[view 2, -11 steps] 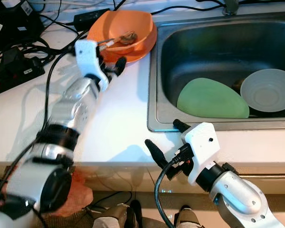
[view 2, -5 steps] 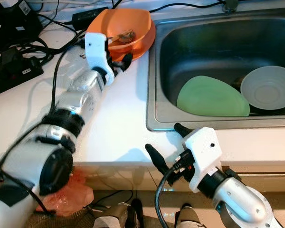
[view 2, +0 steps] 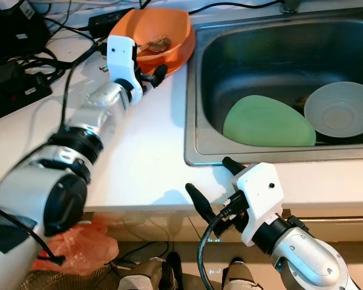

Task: Kitchen organization

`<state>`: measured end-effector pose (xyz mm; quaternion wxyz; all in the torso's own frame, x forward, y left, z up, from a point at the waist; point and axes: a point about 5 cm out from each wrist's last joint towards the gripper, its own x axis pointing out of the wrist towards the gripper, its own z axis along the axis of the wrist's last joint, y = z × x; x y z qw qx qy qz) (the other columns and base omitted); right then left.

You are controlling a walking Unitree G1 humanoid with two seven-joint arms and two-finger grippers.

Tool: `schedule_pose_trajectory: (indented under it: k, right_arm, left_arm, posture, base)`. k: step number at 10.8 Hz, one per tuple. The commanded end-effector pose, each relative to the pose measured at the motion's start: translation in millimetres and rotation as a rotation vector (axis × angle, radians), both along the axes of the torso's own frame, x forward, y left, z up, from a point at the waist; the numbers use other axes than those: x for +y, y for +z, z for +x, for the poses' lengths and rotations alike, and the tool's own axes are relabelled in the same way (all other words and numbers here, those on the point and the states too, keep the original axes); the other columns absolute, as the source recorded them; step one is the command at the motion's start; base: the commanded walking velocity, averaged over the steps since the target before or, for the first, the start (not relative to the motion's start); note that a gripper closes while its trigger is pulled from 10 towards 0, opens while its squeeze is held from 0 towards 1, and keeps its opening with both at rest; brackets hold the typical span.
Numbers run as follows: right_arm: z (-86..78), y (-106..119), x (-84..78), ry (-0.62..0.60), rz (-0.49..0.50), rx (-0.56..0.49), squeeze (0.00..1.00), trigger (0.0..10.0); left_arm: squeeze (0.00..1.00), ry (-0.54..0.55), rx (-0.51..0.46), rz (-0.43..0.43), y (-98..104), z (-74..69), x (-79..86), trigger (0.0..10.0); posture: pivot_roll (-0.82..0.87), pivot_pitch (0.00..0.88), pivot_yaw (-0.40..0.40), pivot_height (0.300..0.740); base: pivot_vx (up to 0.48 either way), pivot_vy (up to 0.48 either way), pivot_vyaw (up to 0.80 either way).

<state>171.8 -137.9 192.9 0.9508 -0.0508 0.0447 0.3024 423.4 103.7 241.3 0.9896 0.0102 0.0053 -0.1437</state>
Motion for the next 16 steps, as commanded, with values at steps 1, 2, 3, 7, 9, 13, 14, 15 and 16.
schedule_pose_trajectory:
  k: [1,2,3,7,9,13,14,15,16]
  right_arm:
    - [-4.3,-2,1.4,0.008,-0.003,0.025,0.00,10.0]
    - [-4.1,-2,1.5,0.008,-0.002,0.024,0.00,10.0]
    - [-3.8,-2,1.5,0.007,-0.002,0.024,0.00,10.0]
    - [-1.0,-2,2.2,0.007,0.000,0.020,0.00,10.0]
    - [0.3,-2,2.2,0.008,0.000,0.017,0.00,10.0]
    - [4.1,-3,3.1,0.012,0.004,0.010,0.00,10.0]
    - [5.4,-3,3.4,0.014,0.006,0.009,0.00,10.0]
    - [5.9,-3,3.6,0.015,0.006,0.009,0.00,10.0]
    - [8.7,-4,3.9,0.018,0.007,0.005,0.00,10.0]
  left_arm:
    - [0.00,0.003,0.101,0.047,-19,-1.4,6.1,10.0]
    - [0.00,0.009,0.112,0.072,-18,-0.9,8.5,10.0]
    - [0.00,0.015,0.121,0.087,-16,-0.1,11.2,10.0]
    - [0.00,-0.004,0.150,0.094,-16,-0.2,16.0,10.0]
    - [0.00,-0.023,0.187,0.098,-21,-1.5,22.0,10.0]
    - [0.00,-0.007,0.228,0.089,-25,-3.9,47.9,10.0]
    - [0.00,0.003,0.234,0.091,-27,-4.6,54.6,10.0]
    - [0.00,0.008,0.239,0.093,-27,-5.1,58.3,10.0]
    - [0.00,0.027,0.254,0.095,-30,-7.0,69.8,10.0]
  posture:
    - [-0.16,0.248,0.183,0.740]
    - [-0.16,0.248,0.184,0.740]
    - [-0.16,0.248,0.184,0.740]
    - [-0.15,0.242,0.184,0.740]
    - [-0.14,0.238,0.180,0.740]
    - [-0.12,0.226,0.179,0.740]
    - [-0.11,0.222,0.179,0.740]
    - [-0.11,0.221,0.178,0.740]
    - [-0.09,0.213,0.174,0.740]
  base:
    - [0.000,0.000,0.00]
    - [0.000,0.000,0.00]
    - [0.000,0.000,0.00]
    - [0.000,0.000,0.00]
    - [0.000,0.000,0.00]
    - [0.000,0.000,0.00]
    - [0.000,0.000,0.00]
    - [0.000,0.000,0.00]
    - [0.000,0.000,0.00]
